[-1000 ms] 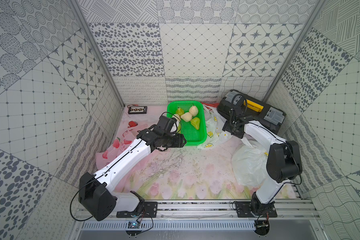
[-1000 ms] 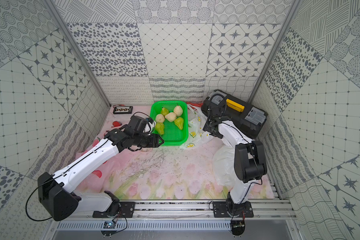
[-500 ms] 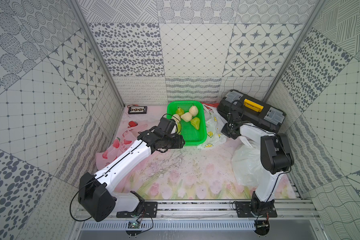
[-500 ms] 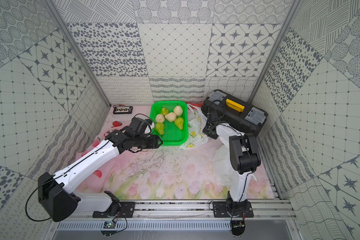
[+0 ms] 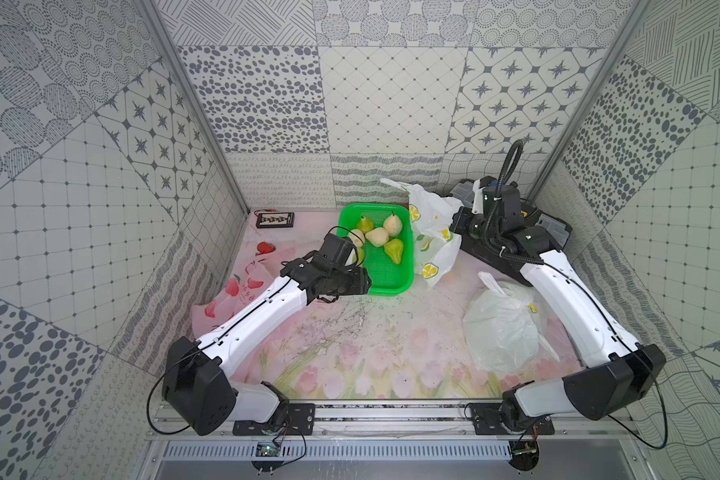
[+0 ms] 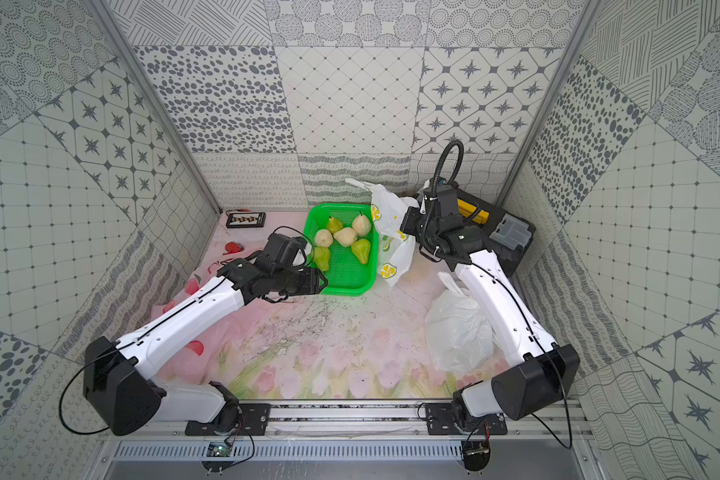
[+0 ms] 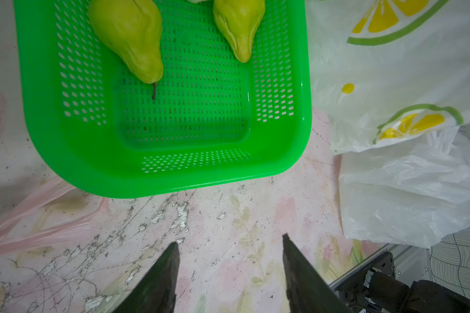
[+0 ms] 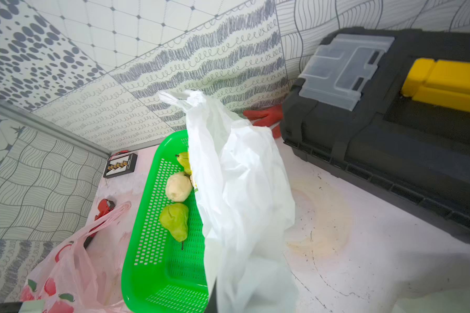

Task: Place the pears into plastic bags & tie knots
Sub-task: Pick up the plastic bag at the center of the board, then place the plastic bag at the center of the board.

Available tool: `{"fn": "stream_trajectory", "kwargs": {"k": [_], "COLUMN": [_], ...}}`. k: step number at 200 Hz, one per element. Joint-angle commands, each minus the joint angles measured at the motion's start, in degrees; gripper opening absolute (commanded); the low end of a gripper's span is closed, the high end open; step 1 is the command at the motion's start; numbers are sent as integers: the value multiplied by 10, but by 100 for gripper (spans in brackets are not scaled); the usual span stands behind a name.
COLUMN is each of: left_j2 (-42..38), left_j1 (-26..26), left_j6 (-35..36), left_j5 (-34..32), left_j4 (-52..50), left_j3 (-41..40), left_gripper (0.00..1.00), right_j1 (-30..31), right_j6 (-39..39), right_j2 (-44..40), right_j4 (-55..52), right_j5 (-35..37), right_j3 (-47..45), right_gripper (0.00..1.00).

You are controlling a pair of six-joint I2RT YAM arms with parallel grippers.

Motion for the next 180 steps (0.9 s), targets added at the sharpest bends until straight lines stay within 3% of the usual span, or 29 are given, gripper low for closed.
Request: {"fn": "stream_trajectory", "kwargs": {"k": [1,52,127,151,180], "left_j2": [-11,-18,-11,-23,-54], "left_j1": [-2,0,8,12,42], "left_j6": [-17,-24,-41,-44,-56], "left_j5": [-21,-28,-17,-27,-39], "left_j4": [14,19,55,57,55], "left_j3": [9,-5,-22,-28,-44], "left_gripper": [60,60,60,62,63], "right_j1": [15,37,39,38,46], "right_j6": [-61,-58,152,207,369], "right_j2": [-11,-13,-55,-87,-144], "right_j4": [-19,-29,147,203,297], "right_j5": [-22,-61,-279,-246,-166], "right_j3": [73,139,118,66,-117], "right_gripper": [0,0,0,0,0]}}
